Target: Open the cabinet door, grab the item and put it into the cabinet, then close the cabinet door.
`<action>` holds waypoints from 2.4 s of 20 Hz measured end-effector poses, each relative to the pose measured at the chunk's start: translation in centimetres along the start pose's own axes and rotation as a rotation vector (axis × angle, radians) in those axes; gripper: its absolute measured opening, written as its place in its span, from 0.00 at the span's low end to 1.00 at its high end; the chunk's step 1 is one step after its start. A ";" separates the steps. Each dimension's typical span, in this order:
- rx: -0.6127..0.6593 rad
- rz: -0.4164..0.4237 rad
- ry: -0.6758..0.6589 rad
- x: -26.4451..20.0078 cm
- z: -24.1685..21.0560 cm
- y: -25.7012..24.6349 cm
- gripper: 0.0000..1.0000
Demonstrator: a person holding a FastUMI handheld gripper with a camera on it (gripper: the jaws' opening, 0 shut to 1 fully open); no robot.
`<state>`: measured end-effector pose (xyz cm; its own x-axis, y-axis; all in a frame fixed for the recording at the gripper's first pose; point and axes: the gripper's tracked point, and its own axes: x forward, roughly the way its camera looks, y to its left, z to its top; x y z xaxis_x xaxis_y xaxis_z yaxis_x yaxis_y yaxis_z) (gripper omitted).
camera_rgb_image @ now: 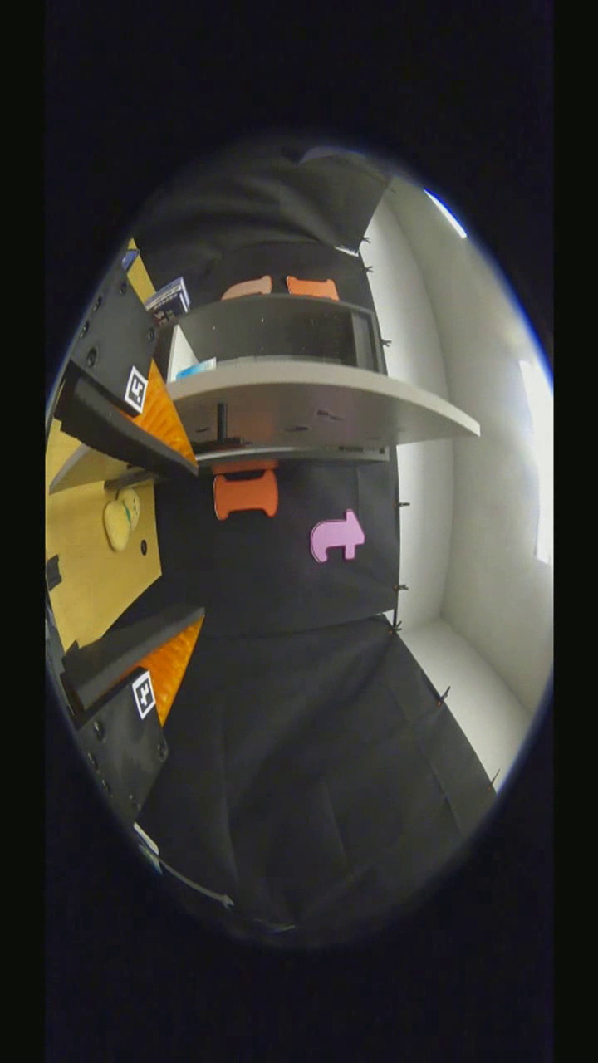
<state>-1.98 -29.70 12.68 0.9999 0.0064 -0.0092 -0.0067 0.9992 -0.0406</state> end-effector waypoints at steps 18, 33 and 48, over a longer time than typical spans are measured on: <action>0.032 0.006 0.069 5.0 -2.8 1.8 0.96; 0.065 -0.061 0.055 3.0 -3.5 12.1 0.96; 0.122 0.135 0.098 7.2 -6.1 26.6 0.97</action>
<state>5.01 -3.36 5.40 0.9843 0.1429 -0.1040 -0.1339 0.9870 0.0884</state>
